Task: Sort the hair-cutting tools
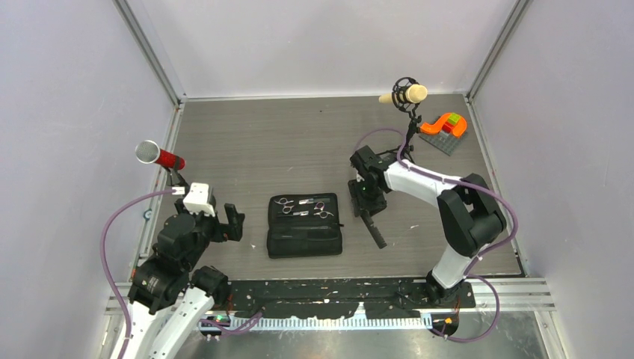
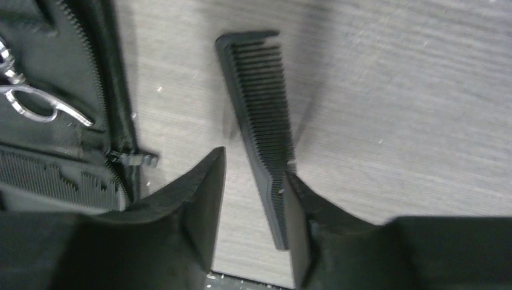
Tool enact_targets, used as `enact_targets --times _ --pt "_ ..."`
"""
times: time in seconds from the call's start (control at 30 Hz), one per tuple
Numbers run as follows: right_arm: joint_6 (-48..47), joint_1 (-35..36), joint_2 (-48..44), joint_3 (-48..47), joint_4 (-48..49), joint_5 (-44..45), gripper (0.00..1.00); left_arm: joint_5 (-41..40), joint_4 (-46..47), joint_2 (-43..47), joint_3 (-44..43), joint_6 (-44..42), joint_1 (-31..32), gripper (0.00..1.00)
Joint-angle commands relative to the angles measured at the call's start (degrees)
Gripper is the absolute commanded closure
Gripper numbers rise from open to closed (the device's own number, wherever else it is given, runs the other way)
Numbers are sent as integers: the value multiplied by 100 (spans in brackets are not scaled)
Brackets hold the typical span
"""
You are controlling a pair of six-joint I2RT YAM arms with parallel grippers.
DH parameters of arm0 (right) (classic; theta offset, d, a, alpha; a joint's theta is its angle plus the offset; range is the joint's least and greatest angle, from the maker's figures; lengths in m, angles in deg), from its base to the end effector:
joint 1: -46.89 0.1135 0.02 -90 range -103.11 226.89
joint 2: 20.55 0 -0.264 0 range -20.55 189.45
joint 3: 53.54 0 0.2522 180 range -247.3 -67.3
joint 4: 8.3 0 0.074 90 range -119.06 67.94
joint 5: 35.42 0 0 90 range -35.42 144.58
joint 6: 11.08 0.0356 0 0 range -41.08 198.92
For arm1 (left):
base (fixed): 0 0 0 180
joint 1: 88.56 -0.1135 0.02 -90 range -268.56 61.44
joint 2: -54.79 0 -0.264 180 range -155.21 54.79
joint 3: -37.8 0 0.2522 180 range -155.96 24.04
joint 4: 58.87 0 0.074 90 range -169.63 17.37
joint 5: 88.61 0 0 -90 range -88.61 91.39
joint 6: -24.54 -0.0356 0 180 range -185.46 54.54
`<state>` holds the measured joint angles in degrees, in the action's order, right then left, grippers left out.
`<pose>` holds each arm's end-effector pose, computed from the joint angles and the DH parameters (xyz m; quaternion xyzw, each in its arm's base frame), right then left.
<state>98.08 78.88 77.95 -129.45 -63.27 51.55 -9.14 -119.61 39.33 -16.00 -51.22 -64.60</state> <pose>0.2666 0.1687 0.1707 -0.1139 0.9872 0.0705 0.0864 0.0613 -0.0201 0.2988 0.0192 0.8288 -0.1092 0.5484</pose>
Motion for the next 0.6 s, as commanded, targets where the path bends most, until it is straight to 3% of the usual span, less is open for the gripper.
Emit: enact_targets --times 0.0,0.2,0.57 --pt "-294 79 -640 -119 -256 162 45 -2 234 23 0 -106 -24 0" --pt "-544 79 -1146 502 -472 -24 36 31 250 -24 8 -106 -24 0" --pt "-105 239 -1862 1563 -507 -118 34 59 256 -112 11 -106 -24 0"
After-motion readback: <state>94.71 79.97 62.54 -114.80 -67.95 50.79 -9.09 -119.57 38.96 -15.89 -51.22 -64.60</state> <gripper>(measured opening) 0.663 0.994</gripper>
